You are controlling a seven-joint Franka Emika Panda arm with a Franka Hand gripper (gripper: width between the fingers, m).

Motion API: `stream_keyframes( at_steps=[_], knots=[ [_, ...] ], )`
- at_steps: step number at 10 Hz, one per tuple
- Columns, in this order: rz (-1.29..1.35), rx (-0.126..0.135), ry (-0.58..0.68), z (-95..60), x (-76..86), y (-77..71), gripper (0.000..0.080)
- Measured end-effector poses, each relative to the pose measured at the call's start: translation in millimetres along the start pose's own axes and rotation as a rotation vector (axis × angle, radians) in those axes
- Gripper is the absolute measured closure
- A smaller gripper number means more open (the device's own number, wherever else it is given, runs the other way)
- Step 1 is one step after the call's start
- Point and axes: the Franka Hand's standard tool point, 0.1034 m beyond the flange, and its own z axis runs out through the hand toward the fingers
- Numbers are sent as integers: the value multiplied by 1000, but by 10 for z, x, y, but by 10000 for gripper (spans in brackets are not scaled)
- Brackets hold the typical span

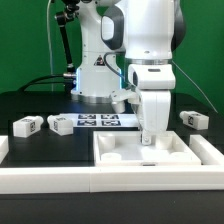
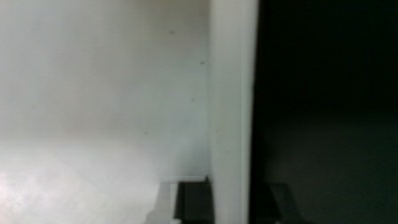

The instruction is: Assemble square table

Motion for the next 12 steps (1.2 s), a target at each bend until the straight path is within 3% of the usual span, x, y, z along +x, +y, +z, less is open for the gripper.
stream_keyframes(
  at_steps=[4,6,7,8,10,11,12],
  knots=[
    [3,4,0,4,210,33,741],
    [2,4,0,5,213,33,741],
    [2,5,0,9,212,29,645],
    [2,5,0,10,212,28,645],
    [4,7,0,15,194,22,270],
    [-7,9,-1,20,120,16,187],
    [12,8,-1,7,113,15,187]
  ],
)
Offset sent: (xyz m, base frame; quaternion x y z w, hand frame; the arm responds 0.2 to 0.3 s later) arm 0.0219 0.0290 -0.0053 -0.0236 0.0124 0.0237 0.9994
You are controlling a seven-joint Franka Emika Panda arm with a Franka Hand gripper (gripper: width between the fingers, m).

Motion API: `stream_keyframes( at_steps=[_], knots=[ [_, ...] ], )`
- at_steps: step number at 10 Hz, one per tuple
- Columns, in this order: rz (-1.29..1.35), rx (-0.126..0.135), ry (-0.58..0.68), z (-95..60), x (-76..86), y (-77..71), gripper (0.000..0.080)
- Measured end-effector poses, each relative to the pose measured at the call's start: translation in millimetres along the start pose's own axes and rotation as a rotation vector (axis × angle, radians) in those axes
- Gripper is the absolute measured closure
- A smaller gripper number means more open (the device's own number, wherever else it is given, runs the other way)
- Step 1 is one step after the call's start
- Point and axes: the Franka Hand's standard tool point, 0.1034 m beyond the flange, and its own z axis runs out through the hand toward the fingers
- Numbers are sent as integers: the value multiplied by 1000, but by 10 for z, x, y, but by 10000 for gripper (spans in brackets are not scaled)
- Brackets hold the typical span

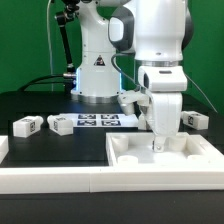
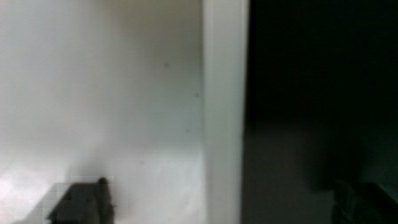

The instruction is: Assemble square table

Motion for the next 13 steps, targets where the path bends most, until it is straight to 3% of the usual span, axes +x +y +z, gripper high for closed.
stream_keyframes(
  at_steps=[3,6,8,12,13],
  knots=[
    [77,-14,-7,-252,31,-193,152],
    [143,-55,-6,-526,280,-227,151],
    [156,-65,0,-563,402,-232,151],
    [176,-62,0,-549,383,-234,151],
    [294,-61,5,-553,402,-242,151]
  ],
)
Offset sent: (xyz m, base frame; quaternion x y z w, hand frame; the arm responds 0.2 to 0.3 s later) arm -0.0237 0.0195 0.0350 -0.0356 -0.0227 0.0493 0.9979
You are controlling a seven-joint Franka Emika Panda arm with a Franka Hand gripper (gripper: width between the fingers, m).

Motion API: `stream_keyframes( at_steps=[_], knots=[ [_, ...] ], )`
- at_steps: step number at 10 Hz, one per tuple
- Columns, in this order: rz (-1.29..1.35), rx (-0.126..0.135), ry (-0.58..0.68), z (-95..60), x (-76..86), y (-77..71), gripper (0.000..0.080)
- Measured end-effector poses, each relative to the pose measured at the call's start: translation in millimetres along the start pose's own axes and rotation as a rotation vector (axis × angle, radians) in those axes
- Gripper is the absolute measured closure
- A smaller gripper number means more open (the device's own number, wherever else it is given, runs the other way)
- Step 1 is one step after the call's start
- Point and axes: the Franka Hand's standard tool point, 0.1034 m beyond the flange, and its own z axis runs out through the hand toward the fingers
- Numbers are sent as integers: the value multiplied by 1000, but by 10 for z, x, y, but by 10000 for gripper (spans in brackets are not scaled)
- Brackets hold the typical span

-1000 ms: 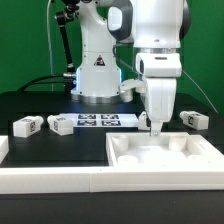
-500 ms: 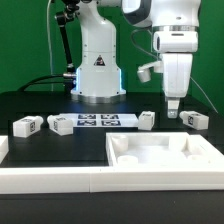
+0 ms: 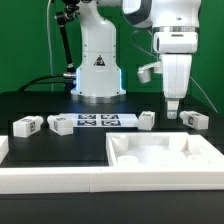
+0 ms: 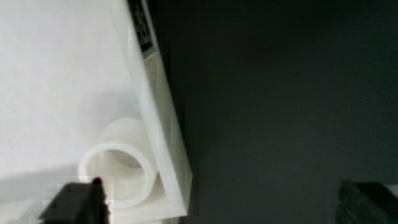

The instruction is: Assemble square table

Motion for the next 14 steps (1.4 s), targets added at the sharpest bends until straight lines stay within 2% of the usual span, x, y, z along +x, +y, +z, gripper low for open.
stream_keyframes(
  at_steps=[2,6,9,11,13,14],
  knots=[
    [269,11,-14,-18,132,-154,151],
    [613,21,-8,-24,426,-372,151],
    [799,40,-2,-23,443,-380,151],
    [827,46,0,-21,458,-394,151],
    [832,52,5,15,586,-587,151],
    [818,54,4,22,635,-639,151]
  ],
)
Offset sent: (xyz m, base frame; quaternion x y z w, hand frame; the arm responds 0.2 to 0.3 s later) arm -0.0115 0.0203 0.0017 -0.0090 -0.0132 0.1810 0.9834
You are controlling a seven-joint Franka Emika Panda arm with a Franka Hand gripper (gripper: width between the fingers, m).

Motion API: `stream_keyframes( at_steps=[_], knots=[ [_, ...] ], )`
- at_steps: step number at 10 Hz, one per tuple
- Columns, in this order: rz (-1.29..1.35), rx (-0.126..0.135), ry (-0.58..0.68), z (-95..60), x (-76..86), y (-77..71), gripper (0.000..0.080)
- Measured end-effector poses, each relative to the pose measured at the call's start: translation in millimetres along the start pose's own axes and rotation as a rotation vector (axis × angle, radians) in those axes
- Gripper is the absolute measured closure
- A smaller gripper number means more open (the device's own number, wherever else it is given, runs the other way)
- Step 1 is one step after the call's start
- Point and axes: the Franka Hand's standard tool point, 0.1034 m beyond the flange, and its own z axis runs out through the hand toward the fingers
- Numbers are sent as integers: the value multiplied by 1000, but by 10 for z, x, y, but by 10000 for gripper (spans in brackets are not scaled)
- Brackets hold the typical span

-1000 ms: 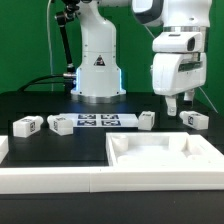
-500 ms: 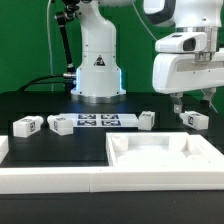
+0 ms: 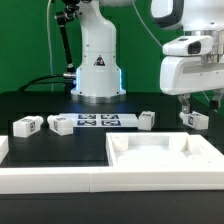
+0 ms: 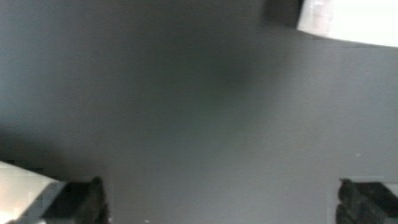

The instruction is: Assemble square table

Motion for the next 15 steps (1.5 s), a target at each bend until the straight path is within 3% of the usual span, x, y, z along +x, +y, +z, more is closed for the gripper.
stream_keyframes(
  at_steps=[2,5,11,12,13,15],
  knots=[
    [-12,2,-3,13,-7,-197,151],
    [-23,-2,-35,15,-20,-184,151],
    [-12,-40,-428,148,-192,-143,151],
    [-16,-34,-502,157,-165,-144,151],
    [-29,-1,-540,176,-93,-142,151],
    [-1,-10,-683,138,-75,-129,151]
  ],
)
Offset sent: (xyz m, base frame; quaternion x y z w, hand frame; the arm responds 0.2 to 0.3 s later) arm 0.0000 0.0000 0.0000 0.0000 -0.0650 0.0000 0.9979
